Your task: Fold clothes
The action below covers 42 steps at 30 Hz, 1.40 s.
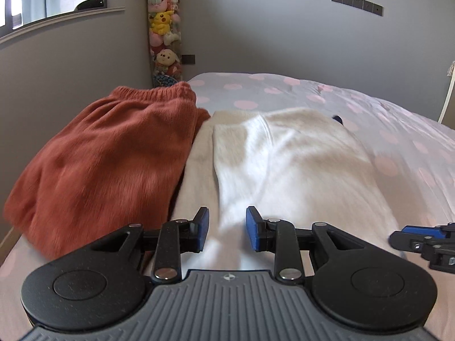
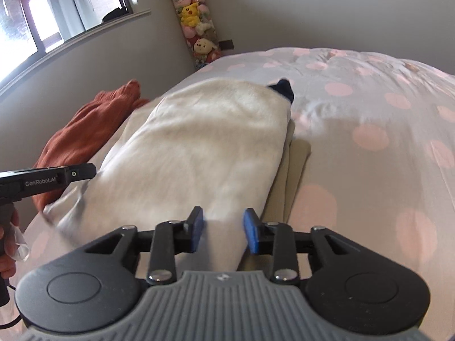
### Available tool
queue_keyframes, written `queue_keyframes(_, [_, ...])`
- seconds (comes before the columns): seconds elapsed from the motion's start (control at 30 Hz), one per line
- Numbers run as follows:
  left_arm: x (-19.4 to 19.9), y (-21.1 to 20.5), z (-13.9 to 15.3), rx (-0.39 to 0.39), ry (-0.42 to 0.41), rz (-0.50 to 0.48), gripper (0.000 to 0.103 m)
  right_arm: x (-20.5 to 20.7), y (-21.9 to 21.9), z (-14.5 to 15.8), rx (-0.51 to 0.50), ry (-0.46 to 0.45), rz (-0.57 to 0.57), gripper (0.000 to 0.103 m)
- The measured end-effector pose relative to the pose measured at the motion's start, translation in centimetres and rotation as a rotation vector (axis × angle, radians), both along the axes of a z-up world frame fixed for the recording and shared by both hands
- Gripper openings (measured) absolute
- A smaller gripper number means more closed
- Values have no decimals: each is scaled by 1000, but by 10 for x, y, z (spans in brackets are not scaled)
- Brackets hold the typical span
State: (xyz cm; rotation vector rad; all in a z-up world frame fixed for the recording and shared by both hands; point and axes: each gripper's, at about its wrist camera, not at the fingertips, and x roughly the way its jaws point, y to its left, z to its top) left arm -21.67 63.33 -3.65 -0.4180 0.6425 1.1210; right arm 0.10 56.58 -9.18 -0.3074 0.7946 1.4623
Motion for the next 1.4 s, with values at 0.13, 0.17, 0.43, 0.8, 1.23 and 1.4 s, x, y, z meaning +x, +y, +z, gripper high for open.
queue_keyframes(0.13, [-1,-54,9,-19,-27,5,32,-15,-36,-2,-15,36,0,36])
queue_keyframes(0.17, [-1,-66,13,-16,-43,10,34,-19,-46,2,-6,33,-3,36])
queue_keyframes(0.43, [-11,-148,56,76,-119,90,62,-62,-138,59,171,-132,-56,78])
queue_keyframes(0.8, [-14,-213,79,253,-119,86,74,-94,-219,90,271,-239,-196,102])
queue_keyframes(1.23, [-7,-228,81,326,-71,87,76,-117,-227,96,263,-331,-156,102])
queue_keyframes(1.4, [-7,-228,78,315,-79,83,76,-118,-229,93,270,-323,-152,102])
